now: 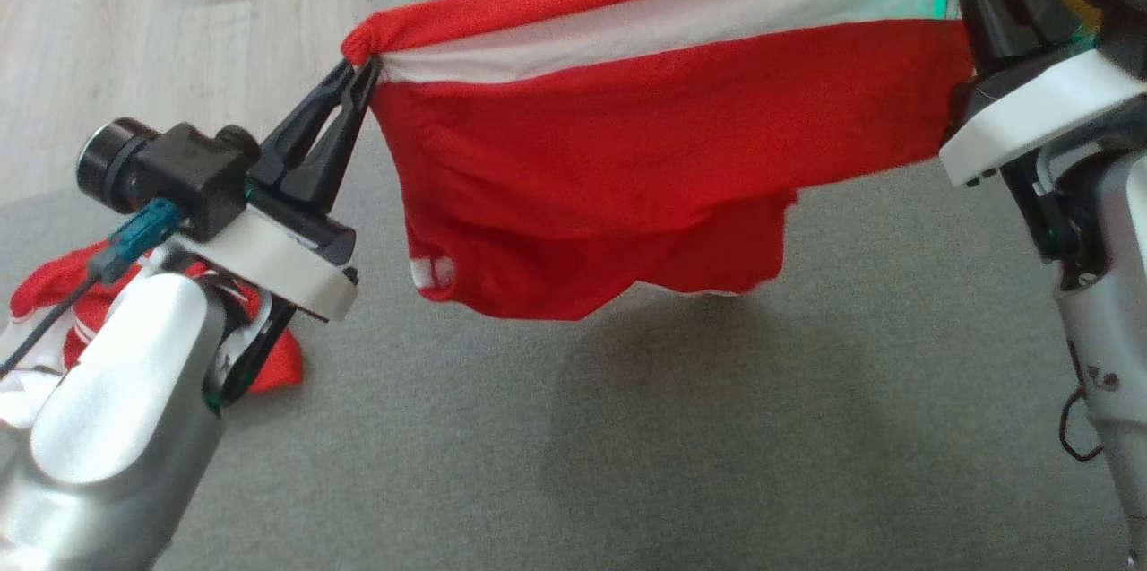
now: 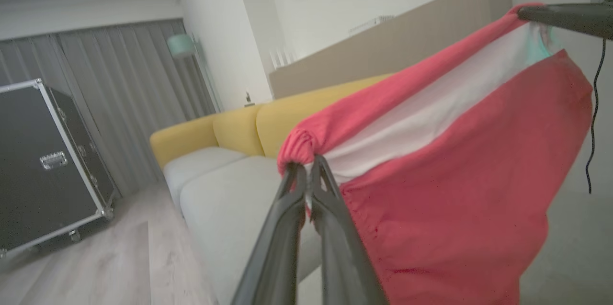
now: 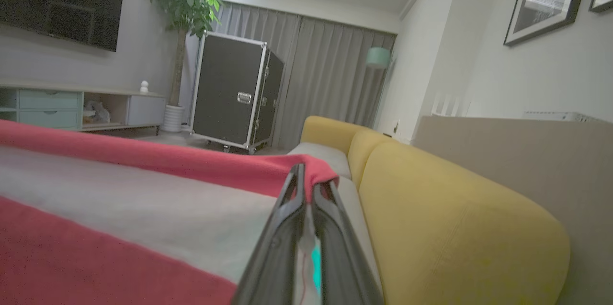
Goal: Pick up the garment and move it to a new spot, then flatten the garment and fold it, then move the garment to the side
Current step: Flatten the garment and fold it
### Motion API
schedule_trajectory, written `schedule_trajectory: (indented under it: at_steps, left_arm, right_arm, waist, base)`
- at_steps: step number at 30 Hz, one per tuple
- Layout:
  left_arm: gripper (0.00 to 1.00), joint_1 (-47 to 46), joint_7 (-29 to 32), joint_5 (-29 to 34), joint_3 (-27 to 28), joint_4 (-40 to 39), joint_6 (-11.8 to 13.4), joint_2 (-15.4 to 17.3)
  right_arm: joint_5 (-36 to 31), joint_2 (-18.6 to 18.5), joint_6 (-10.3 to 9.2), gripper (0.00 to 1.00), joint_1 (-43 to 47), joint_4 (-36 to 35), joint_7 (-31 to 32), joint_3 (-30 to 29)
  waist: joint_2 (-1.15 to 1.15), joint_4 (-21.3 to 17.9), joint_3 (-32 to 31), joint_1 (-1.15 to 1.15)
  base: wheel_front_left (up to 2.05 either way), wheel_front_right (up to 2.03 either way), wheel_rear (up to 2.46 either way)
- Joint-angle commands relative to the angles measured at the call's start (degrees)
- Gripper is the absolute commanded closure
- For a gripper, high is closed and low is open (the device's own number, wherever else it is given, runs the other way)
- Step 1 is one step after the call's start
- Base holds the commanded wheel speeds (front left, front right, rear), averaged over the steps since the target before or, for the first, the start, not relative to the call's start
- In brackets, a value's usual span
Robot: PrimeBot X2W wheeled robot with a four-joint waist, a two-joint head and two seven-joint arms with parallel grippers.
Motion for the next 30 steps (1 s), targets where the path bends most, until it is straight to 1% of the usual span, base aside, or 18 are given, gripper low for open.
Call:
schedule_trajectory:
  at_steps: [1,5,6,9,11,13,16,20,21,23,25,30]
  left_arm:
    - [1.0,-3.84,2.56,-1.01,1.97,-1.54,0.02,3.27]
    - [1.0,-7.99,6.58,-3.91,1.11,-0.37,-0.58,4.21]
    - [1.0,-7.99,6.58,-3.91,1.11,-0.37,-0.58,4.21]
    - [1.0,-14.57,8.08,-4.26,-0.06,2.27,-0.85,5.16]
    - [1.0,-20.11,7.79,-3.96,-1.31,5.05,-0.95,5.49]
    - [1.0,-26.14,6.25,-3.79,-2.66,8.22,-0.97,5.46]
    - [1.0,-35.2,2.06,-3.33,-3.87,13.96,-0.99,4.62]
    - [1.0,-44.3,-5.97,-1.85,-4.08,22.48,-1.0,2.46]
    - [1.0,-47.14,-9.74,-1.29,-4.66,25.95,-1.0,1.12]
    - [1.0,-48.74,-11.92,-0.94,-5.52,28.65,-1.0,-0.44]
    - [1.0,-48.69,-13.03,-1.19,-6.68,30.45,-1.0,-2.18]
    - [1.0,-44.42,-13.62,-3.55,-10.39,32.56,-1.0,-5.01]
  right_arm:
    - [0.95,-0.7,-0.04,1.0,-1.57,-1.72,1.79,0.28]
    - [2.79,-1.63,-0.04,1.0,-5.35,1.14,4.07,2.51]
    - [2.79,-1.63,-0.04,1.0,-5.35,1.14,4.07,2.51]
    - [3.24,-2.07,-0.04,1.0,-11.96,5.35,3.31,4.9]
    - [4.01,-1.31,-0.04,1.0,-17.59,9.41,1.78,5.92]
    - [2.99,-0.91,-0.04,1.0,-23.98,14.13,-1.05,6.65]
    - [0.86,0.72,-0.04,1.0,-33.23,22.06,-7.19,5.17]
    - [-3.78,3.78,-0.04,1.0,-41.98,31.29,-17.0,1.06]
    - [-6.31,4.99,-0.04,1.0,-44.43,34.55,-19.27,-1.09]
    - [-9.57,5.53,-0.04,1.0,-45.22,36.46,-20.19,-2.34]
    - [-11.15,6.4,-0.04,1.0,-44.23,38.4,-20.4,-3.45]
    - [-13.78,6.01,-0.04,1.0,-38.61,42.03,-20.46,-2.99]
  waist:
    - [0.0,0.02,1.42,0.0]
    - [0.0,-0.37,5.72,0.0]
    - [0.0,-0.37,5.72,0.0]
    - [0.0,-0.67,11.06,0.0]
    - [0.0,-0.95,14.53,0.0]
    - [0.0,-1.21,17.68,0.0]
    - [0.0,-1.36,21.43,0.0]
    - [0.0,-1.67,24.25,0.0]
    - [0.0,-1.69,25.19,0.0]
    - [0.0,-1.45,25.94,0.0]
    - [0.0,-1.12,26.45,0.0]
    - [0.0,-0.02,27.36,0.0]
  base:
    - [0.0,0.0,0.0]
    - [0.0,0.0,0.0]
    - [0.0,0.0,0.0]
    - [0.0,0.0,0.0]
    - [0.0,0.0,0.0]
    - [0.0,0.0,0.0]
    - [0.0,0.0,0.0]
    - [0.0,0.0,0.0]
    - [0.0,0.0,0.0]
    - [0.0,0.0,0.0]
    - [0.0,0.0,0.0]
    - [0.0,0.0,0.0]
